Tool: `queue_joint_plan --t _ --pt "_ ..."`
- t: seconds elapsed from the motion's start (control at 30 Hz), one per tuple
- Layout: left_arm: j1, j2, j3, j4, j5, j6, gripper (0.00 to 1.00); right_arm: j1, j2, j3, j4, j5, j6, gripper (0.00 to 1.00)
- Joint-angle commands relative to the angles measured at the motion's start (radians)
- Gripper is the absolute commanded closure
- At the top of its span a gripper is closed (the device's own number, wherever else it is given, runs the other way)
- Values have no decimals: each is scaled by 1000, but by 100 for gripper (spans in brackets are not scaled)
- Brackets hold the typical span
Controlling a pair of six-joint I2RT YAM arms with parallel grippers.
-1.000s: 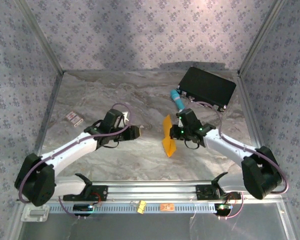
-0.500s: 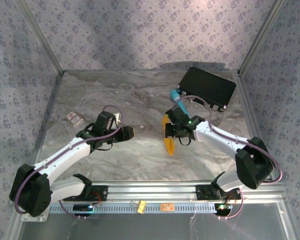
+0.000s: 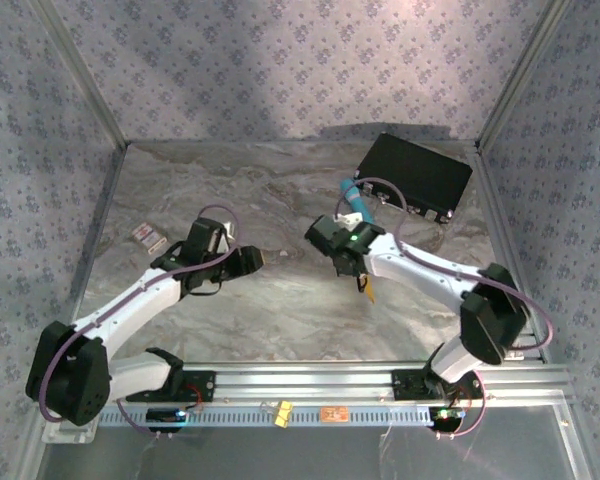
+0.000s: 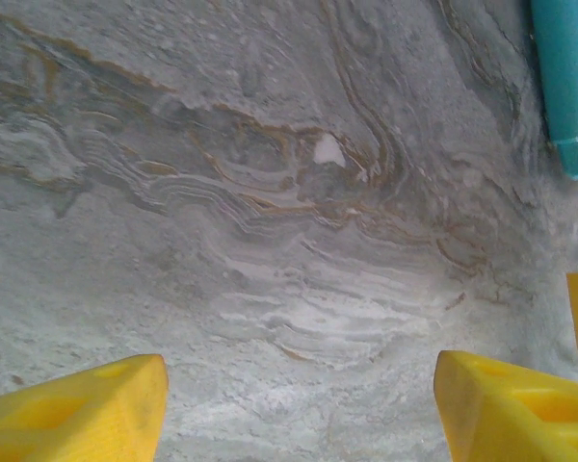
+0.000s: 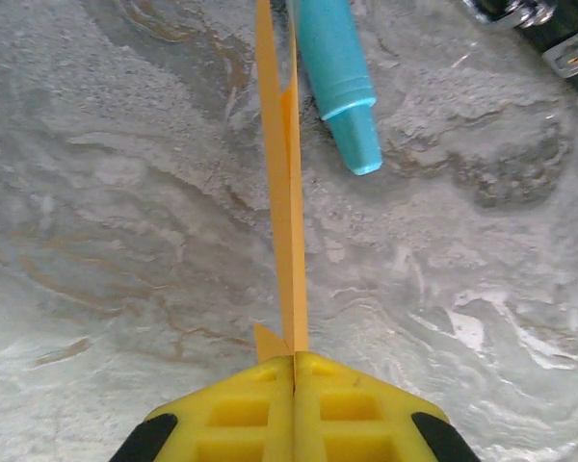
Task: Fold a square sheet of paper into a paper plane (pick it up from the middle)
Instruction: Turn over the paper at the center of the table.
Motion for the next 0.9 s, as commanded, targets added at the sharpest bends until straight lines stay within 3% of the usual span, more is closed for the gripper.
queue_joint_plan --t 0.0,0.27,0.5,0.57,0.63,0.73,0.87 --pt "46 -39 6 -18 -16 -43 27 51 109 79 -144 148 108 94" --pt "167 -154 -30 -132 -131 -106 27 156 356 248 -134 112 111 91" --pt "178 -183 -38 -149 -126 -107 26 187 440 323 28 -74 67 82" --pt "180 -179 -33 -149 -115 -103 26 181 420 303 117 -165 43 77" --pt "180 -174 -31 -139 -88 -94 26 163 355 236 260 -285 19 63" --pt "180 -155 -32 -115 -29 -81 26 110 216 86 462 -438 25 51" --pt "175 -117 -35 -50 80 -71 27 -4 15 -187 683 -632 27 58"
